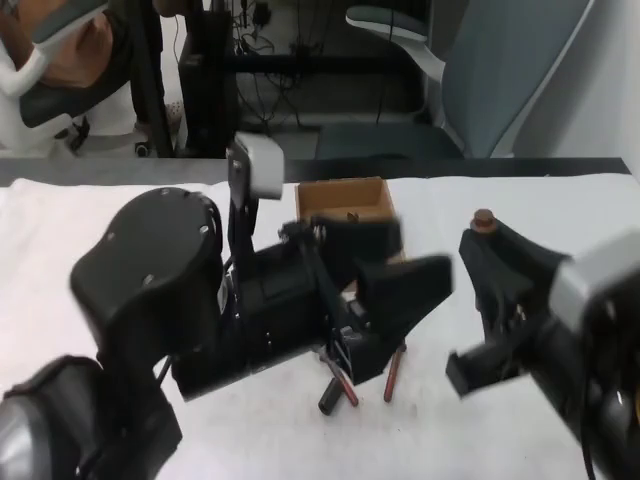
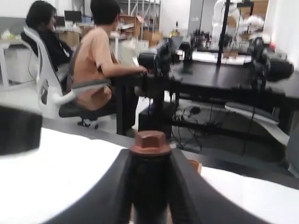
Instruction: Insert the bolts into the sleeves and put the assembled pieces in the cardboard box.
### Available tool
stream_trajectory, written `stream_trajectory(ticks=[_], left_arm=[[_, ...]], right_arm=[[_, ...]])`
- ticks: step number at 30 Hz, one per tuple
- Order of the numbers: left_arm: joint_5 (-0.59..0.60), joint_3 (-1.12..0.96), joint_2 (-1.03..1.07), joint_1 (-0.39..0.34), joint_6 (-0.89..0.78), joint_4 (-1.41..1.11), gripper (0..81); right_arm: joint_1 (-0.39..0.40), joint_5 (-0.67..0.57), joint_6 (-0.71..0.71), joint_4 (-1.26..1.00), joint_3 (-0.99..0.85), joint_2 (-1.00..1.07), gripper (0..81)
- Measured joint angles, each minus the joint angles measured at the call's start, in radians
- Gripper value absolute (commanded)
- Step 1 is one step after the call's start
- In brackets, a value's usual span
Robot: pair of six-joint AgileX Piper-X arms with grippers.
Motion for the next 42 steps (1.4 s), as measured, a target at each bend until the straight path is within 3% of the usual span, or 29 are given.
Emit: stream_trajectory(ticks=[3, 10, 13, 21, 29, 42], left_arm=[[-0.023, -0.027, 0.0, 0.042, 0.09, 0.286, 70.0], [-0.305, -0.221, 0.026, 0.107, 0.263, 0.802, 70.0], [-0.361, -0.308, 0.073, 0.13, 0.272, 0.892, 60.5], [-0.404, -0.532, 0.315, 0.165, 0.292, 1.142, 60.1], [-0.41, -0.609, 0.531, 0.176, 0.299, 1.232, 60.1], [-0.412, -0.721, 0.662, 0.176, 0.305, 1.239, 60.1]], right_arm=[[-0.09, -0.089, 0.04, 0.172, -0.097, 0.027, 0.0], [-0.268, -0.289, 0.053, 0.412, -0.362, 0.216, 0.0], [-0.313, -0.365, 0.053, 0.485, -0.486, 0.344, 0.0], [-0.363, -0.524, 0.061, 0.687, -0.86, 0.696, 0.0], [-0.363, -0.569, 0.053, 0.857, -1.176, 0.995, 0.0], [-0.41, -0.501, 0.053, 0.944, -1.295, 1.23, 0.0]])
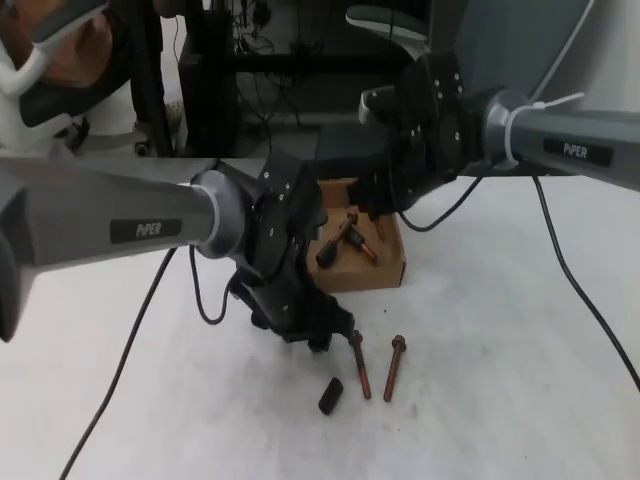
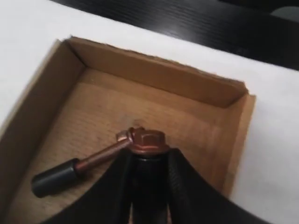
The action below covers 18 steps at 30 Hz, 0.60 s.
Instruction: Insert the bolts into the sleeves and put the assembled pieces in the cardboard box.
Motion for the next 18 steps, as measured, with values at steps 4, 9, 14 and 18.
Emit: stream_trajectory(ticks=[4, 9, 14, 18], left_arm=[[0.0, -0.013, 0.003, 0.0, 0.003, 0.0, 59.9], [0.0, -0.012, 0.003, 0.0, -0.009, 0.0, 59.9], [-0.03, -0.012, 0.003, 0.0, -0.02, 0.0, 59.9], [-0.043, -0.012, 0.003, 0.0, -0.022, 0.0, 44.5]], right_arm=[[-0.012, -0.001, 0.0, 0.005, 0.0, 0.008, 7.4], [-0.014, -0.063, -0.011, 0.001, -0.003, 0.008, 63.6], [-0.014, -0.101, 0.068, 0.014, -0.003, 0.008, 70.0], [-0.014, -0.149, 0.1, 0.101, -0.003, -0.028, 62.4]])
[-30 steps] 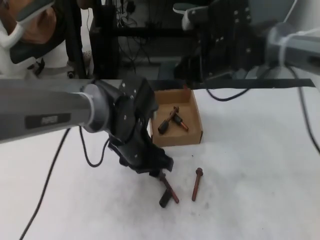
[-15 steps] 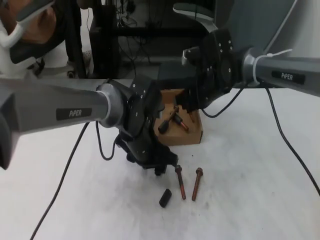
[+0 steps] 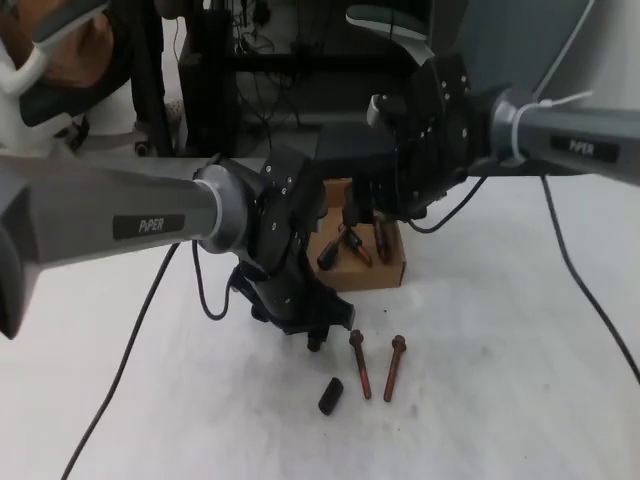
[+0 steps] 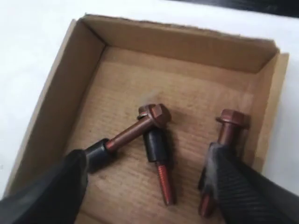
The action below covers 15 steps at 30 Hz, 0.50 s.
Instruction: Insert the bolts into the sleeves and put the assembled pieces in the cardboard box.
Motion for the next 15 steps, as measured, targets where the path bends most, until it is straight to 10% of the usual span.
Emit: stream_trajectory(ticks=[7, 15], left_arm=[[0.0, 0.0, 0.0, 0.0, -0.001, 0.0, 34.7], [0.0, -0.016, 0.034, 0.0, 0.013, 0.013, 26.6]], right_arm=[[-0.002, -0.005, 0.005, 0.134, 0.0, -0.184, 61.0], [0.027, 0.287, 0.09, 0.415, 0.057, -0.316, 61.0]])
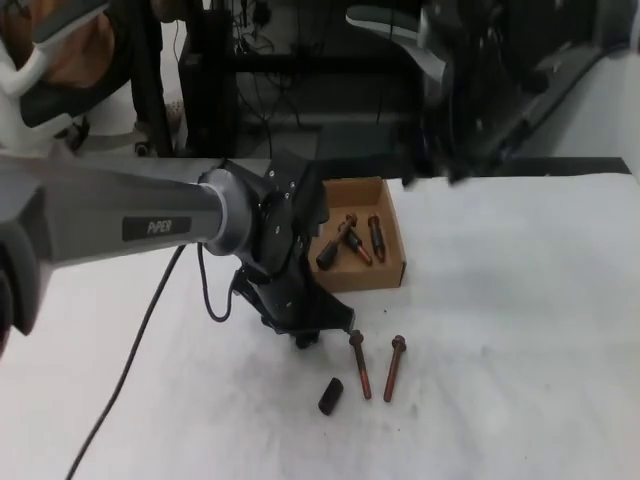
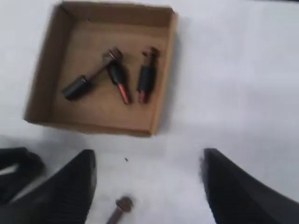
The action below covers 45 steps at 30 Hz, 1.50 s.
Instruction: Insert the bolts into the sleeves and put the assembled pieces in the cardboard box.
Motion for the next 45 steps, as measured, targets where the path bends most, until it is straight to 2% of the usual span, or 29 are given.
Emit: stream_trajectory(ticks=[2, 3, 8, 12, 17, 20, 28, 30, 32, 34, 35, 45], left_arm=[[-0.003, -0.005, 0.002, 0.0, 0.032, 0.009, 7.0], [-0.007, -0.004, 0.002, 0.002, 0.048, 0.01, 2.1], [-0.006, -0.004, -0.007, 0.002, 0.16, 0.009, 1.7], [0.0, 0.006, -0.032, 0.002, 0.199, 0.025, 1.7], [0.128, 0.009, -0.124, 0.013, 0.214, 0.037, 1.7], [0.158, 0.009, -0.184, 0.019, 0.217, 0.037, 1.7], [0.165, 0.009, -0.253, 0.024, 0.22, 0.046, 1.7], [0.167, 0.009, -0.256, 0.024, 0.22, 0.049, 1.7], [0.171, 0.015, -0.263, 0.024, 0.22, 0.049, 1.7], [0.19, 0.034, -0.281, 0.024, 0.22, 0.031, 1.7], [0.202, 0.048, -0.292, 0.024, 0.22, 0.018, 1.7], [0.333, 0.329, -0.491, 0.054, 0.12, -0.276, 1.7]], right_arm=[[0.014, 0.025, 0.044, 0.006, 0.055, 0.005, 61.0], [0.022, 0.031, 0.069, -0.001, 0.089, 0.007, 61.0], [0.06, 0.035, 0.179, -0.074, 0.252, 0.007, 61.0], [0.095, -0.013, 0.268, -0.161, 0.35, 0.009, 61.0], [0.12, -0.029, 0.334, -0.249, 0.4, 0.009, 61.0], [0.12, -0.02, 0.354, -0.292, 0.403, 0.012, 59.9], [0.12, -0.012, 0.372, -0.333, 0.403, 0.078, 43.3], [0.12, -0.003, 0.372, -0.341, 0.403, 0.09, 37.0], [0.12, 0.006, 0.372, -0.345, 0.4, 0.097, 24.1], [0.12, 0.013, 0.369, -0.345, 0.398, 0.103, 4.1], [0.12, 0.014, 0.36, -0.347, 0.398, 0.103, 0.3], [0.135, 0.025, 0.194, -0.408, 0.407, 0.047, 0.0]])
